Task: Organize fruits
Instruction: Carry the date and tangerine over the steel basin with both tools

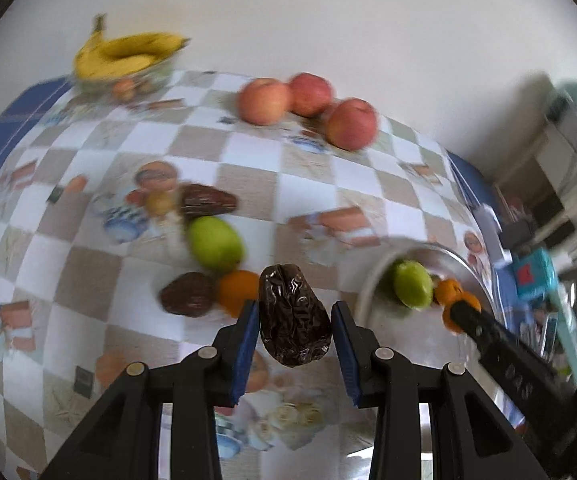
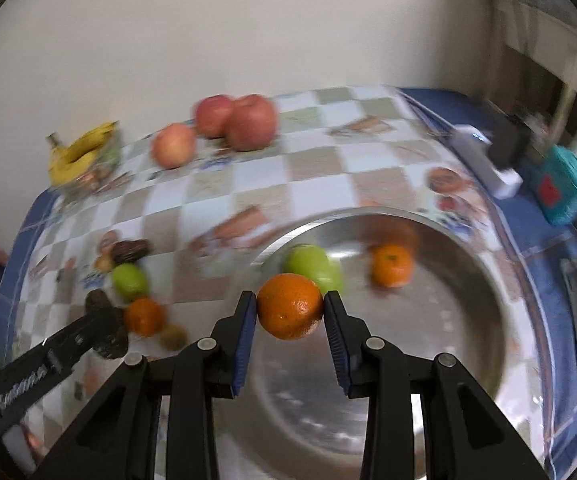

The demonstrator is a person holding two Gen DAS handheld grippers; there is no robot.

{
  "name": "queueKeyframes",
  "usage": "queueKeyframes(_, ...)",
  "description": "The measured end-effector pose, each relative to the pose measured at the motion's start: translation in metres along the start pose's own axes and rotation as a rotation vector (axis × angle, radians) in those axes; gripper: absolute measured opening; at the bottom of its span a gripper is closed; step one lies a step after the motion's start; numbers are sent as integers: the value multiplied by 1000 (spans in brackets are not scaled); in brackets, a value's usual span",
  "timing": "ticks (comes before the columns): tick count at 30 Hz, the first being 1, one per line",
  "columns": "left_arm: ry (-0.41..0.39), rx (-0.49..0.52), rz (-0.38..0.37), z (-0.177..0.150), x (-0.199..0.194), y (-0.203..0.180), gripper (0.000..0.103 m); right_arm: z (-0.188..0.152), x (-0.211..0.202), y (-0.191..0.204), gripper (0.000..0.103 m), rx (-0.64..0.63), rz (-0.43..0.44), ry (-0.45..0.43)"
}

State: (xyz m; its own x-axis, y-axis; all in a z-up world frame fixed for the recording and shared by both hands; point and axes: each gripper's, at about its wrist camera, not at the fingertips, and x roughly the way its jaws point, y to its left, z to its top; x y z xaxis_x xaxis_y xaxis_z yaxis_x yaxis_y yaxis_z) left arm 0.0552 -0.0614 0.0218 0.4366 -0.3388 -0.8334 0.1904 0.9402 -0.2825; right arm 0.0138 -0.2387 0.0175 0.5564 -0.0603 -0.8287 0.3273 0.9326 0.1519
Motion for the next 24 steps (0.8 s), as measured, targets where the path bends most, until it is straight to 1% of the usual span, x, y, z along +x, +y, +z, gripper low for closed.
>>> queueKeyframes(3,-3,82,-16,-7,1,-26,39,2,0,-26,36,65,-23,12)
queueKeyframes(6,0,141,-38,-13,2,-47,39,2,-1,-39,36,104,-33,17)
queueKeyframes(10,-2,220,-36,-21,6,-69,39,3,-2,-49,36,131,-36,19)
queueKeyframes(17,-4,279,-25,-29,14,-84,40,3,-10,-59,36,150,-45,5)
queueKeyframes(24,0,295,-23,-33,23,-89,39,0,3,-62,36,155,-32,46)
